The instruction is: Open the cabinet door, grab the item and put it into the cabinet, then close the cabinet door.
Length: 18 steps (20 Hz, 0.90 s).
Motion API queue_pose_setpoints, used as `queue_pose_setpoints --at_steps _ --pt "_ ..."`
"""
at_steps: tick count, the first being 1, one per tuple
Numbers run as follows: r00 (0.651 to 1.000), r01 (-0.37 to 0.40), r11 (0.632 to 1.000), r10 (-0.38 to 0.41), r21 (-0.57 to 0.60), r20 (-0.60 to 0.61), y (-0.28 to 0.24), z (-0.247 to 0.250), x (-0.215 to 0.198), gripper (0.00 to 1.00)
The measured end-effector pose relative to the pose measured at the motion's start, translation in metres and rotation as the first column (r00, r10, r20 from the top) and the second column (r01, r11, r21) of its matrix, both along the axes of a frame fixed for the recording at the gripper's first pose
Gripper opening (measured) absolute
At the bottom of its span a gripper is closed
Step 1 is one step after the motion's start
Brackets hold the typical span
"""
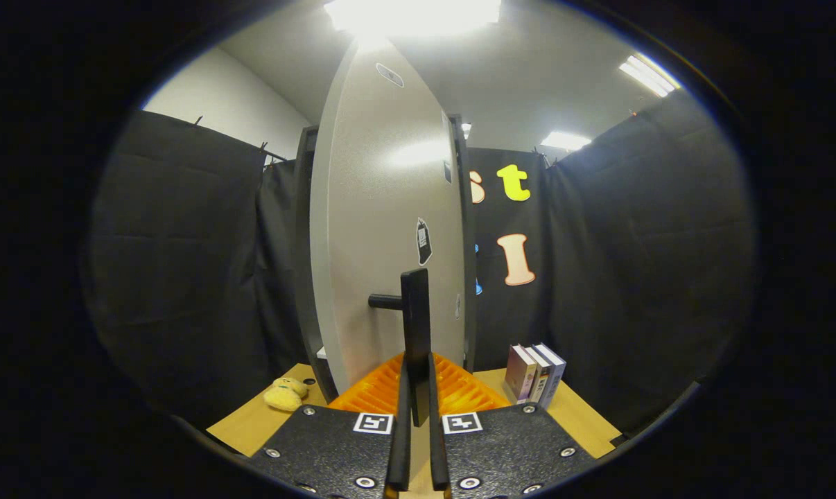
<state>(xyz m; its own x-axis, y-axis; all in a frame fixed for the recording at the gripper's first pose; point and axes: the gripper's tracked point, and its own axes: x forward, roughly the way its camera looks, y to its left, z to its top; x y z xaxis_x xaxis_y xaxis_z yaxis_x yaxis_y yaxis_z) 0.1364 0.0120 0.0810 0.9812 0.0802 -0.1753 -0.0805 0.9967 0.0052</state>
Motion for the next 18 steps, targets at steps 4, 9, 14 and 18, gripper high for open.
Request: queue_pose_setpoints --at_steps 4,9,14,18 --pt "0.999 0.036 0.999 -0.036 0.006 -0.016 -0.015 -0.005 -0.005 0.12" --pt "0.995 0.095 0.996 -0.095 -0.006 -0.012 -0.035 -0.006 -0.007 0.12" --pt "0.987 0.163 0.986 -0.164 -0.014 -0.007 -0.053 -0.008 -0.010 0.11" --pt "0.977 0.213 0.976 -0.213 -0.038 0.009 -0.063 -0.009 -0.015 0.12"
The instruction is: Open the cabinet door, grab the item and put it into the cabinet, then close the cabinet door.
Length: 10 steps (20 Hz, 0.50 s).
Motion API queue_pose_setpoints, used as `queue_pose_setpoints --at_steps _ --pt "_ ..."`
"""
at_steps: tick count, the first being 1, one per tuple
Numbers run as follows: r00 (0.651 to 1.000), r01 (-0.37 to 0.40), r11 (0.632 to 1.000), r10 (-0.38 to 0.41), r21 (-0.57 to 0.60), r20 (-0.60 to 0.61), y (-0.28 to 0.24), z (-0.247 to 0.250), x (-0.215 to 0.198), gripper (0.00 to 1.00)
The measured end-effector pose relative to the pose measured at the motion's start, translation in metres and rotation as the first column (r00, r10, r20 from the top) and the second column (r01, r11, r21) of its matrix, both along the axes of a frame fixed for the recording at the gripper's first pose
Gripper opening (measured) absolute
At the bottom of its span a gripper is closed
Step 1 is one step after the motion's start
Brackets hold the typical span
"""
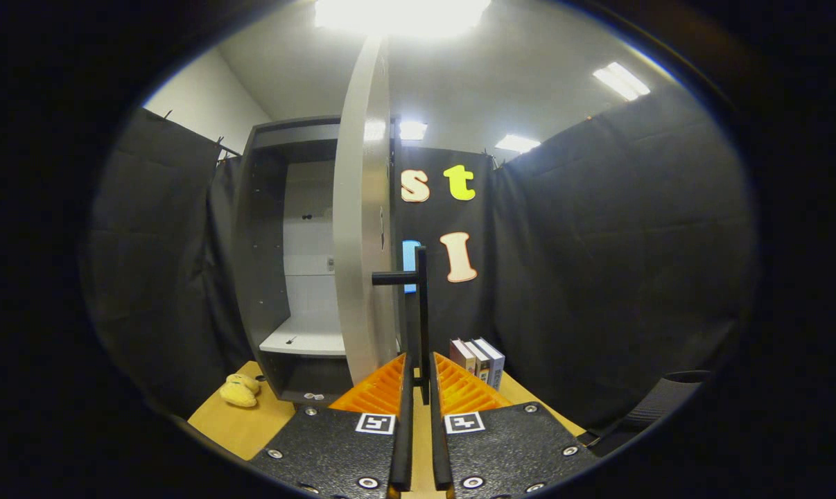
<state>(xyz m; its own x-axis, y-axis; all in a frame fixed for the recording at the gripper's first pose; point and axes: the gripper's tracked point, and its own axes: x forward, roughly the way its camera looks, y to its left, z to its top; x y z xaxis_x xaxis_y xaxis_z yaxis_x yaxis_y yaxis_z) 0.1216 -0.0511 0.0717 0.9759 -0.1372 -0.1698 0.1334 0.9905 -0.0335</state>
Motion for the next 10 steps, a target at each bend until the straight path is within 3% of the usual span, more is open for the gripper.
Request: queue_pose_setpoints --at_steps 5,8,10 --pt "0.994 0.105 0.994 -0.105 0.001 0.040 -0.024 0.002 -0.015 0.15" --pt "0.984 0.160 0.987 -0.161 0.019 0.079 -0.038 0.003 -0.025 0.36" --pt "0.983 0.148 0.987 -0.154 0.063 0.099 -0.030 0.003 -0.032 0.66"
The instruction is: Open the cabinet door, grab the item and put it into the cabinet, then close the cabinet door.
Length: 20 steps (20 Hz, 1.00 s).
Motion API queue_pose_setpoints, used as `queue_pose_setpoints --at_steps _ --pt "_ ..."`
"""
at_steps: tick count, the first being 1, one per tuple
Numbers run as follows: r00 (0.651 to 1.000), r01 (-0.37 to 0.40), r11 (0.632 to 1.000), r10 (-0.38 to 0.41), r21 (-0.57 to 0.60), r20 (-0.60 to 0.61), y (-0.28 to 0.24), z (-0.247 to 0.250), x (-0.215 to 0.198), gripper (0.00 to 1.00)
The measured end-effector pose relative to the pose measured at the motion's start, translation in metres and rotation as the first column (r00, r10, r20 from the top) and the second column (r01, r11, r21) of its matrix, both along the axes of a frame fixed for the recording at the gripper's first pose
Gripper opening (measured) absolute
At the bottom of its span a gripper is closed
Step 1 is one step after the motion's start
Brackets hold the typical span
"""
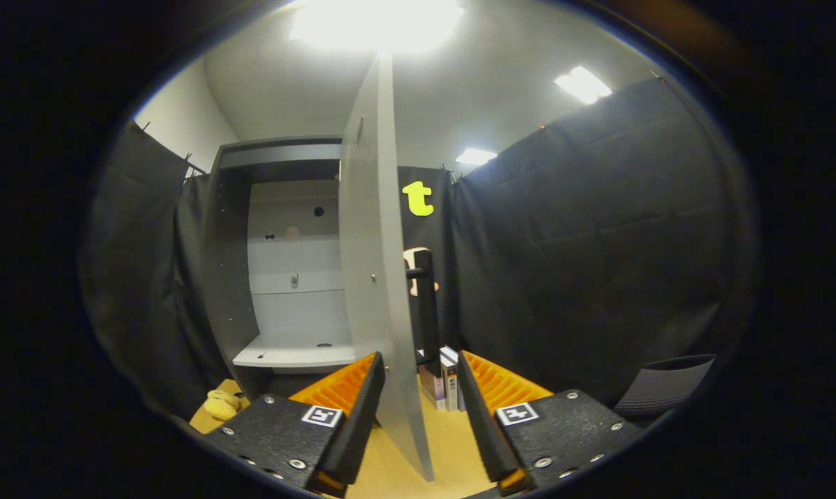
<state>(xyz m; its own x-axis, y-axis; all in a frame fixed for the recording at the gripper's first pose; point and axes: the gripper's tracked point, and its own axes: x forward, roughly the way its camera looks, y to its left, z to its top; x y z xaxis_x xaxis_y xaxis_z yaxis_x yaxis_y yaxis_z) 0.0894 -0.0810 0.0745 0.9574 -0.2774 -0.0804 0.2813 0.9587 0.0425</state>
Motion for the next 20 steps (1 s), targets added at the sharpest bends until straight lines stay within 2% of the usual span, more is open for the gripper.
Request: queue_pose_setpoints --at_steps 2,4,12,20 --pt "1.000 0.024 1.000 -0.024 0.002 0.016 0.000 -0.004 -0.008 0.89" --pt "0.999 0.014 1.000 -0.014 0.006 0.031 0.010 -0.011 -0.011 0.94" --pt "0.989 -0.139 0.990 0.139 -0.006 0.055 0.102 -0.062 -0.015 0.95" --pt "0.953 -0.301 0.951 0.303 0.072 -0.022 0.200 -0.164 -0.012 0.95"
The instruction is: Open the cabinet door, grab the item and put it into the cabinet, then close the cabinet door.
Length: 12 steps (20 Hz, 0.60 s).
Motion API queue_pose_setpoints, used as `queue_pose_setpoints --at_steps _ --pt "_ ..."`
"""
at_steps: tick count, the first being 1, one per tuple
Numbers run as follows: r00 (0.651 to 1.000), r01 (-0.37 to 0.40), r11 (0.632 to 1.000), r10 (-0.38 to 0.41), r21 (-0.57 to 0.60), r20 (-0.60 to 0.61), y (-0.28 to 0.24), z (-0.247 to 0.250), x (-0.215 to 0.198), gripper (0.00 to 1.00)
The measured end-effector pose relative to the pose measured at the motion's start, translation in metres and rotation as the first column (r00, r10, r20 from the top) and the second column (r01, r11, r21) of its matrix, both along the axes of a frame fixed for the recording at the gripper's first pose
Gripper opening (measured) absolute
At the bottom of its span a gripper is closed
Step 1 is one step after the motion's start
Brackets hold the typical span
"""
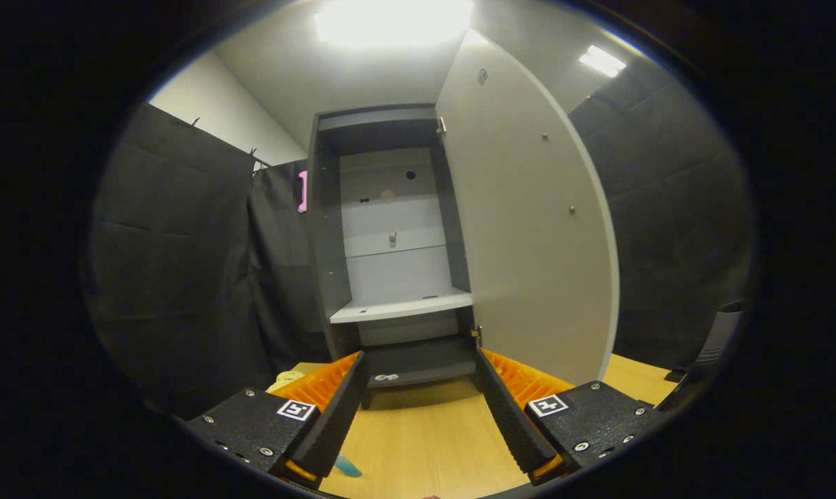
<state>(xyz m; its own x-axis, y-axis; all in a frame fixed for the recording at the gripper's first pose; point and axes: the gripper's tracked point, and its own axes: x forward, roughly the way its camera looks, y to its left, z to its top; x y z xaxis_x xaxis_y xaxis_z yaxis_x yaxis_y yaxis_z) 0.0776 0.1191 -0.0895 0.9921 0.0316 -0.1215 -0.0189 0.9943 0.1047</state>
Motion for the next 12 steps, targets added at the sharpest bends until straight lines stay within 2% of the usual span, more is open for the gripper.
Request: queue_pose_setpoints --at_steps 6,12 --pt "0.989 -0.110 0.993 0.106 -0.032 -0.103 0.062 -0.081 -0.006 0.95" --pt "0.966 -0.154 0.988 0.153 0.015 -0.207 0.110 -0.136 -0.004 0.95"
